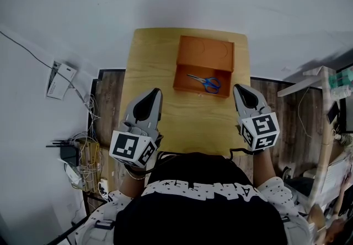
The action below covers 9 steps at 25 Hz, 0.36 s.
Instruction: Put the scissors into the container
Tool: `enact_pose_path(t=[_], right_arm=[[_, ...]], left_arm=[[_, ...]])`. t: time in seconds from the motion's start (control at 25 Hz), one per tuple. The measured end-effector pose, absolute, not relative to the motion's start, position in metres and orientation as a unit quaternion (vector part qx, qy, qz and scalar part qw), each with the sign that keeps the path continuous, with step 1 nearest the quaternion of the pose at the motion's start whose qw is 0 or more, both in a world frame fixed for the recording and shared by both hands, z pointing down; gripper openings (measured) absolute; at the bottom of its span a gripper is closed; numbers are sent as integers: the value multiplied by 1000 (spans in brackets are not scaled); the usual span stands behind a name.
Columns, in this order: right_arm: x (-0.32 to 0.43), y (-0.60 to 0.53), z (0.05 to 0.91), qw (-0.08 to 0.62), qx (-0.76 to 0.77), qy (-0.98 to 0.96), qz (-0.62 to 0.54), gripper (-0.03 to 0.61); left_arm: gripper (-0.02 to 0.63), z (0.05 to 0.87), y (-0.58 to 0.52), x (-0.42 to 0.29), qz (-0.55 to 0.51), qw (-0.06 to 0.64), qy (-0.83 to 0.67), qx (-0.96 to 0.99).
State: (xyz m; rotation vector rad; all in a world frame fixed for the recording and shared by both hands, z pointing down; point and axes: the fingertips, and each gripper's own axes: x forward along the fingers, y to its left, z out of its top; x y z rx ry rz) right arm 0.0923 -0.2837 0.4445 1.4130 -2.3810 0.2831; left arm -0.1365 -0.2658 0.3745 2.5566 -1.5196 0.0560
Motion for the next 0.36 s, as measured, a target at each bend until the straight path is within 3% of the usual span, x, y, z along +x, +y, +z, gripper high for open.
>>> enact_pose_path(t=[0.36], right_arm=[[96, -280, 445, 177, 501, -841, 102, 14]], left_arm=[[2, 375, -262, -133, 19, 87, -509, 856]])
